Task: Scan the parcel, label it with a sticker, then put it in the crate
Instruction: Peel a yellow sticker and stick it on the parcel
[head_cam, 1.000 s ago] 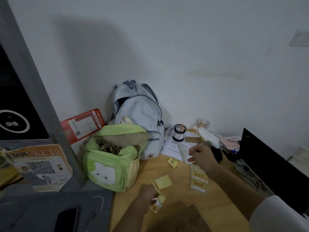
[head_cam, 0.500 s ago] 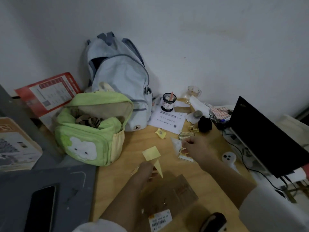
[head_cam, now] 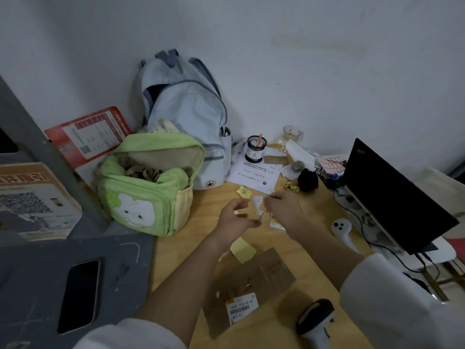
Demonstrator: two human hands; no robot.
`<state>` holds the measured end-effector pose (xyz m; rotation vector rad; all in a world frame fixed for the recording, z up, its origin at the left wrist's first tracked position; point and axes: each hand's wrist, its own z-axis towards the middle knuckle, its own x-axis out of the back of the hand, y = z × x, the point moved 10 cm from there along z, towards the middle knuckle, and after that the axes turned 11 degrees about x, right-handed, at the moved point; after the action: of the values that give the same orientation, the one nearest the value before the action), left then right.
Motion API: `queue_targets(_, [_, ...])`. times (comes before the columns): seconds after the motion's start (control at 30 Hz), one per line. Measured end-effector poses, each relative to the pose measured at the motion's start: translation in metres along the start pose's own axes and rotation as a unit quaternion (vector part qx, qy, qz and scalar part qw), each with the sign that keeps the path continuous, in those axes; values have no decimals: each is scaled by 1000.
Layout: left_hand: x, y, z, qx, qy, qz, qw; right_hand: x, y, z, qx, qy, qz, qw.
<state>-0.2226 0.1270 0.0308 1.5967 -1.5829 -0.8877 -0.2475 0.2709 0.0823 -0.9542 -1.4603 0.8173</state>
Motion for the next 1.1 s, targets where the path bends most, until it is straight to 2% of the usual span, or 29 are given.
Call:
queue_targets(0.13, [-13,28,-25,-43,-58,-2,997,-8,-24,-11,41,-3,-11,999])
queue_targets(0.27, [7,33,-36,-54,-5,-3,999,-15,-41,-20,101,-15,-13,995])
queue_targets(0.4, [32,35,-47,-55,42,-14,998,-6,-50,-28,118,17,4,993])
queue_targets(0.5, [42,38,-55,-46,56,-24,997,-12,-58,-34,138,-17,-11,990])
queue_targets(0.63, [51,38,-63,-41,83,-29,995,-7,-64,-38,146,-6,-25,989])
queue_targets(0.8, [57,40,-73,-35,56,-34,997,-6,-71,-42,176,-44,-86,980])
queue_targets(0.97, [51,21,-74,20,-2,3,1000,-3,-51,-44,152,-56,-28,986])
queue_targets(1.1, [48,-6,-74,53,-8,-4,999,-10,-30,-46,128,-51,-15,990])
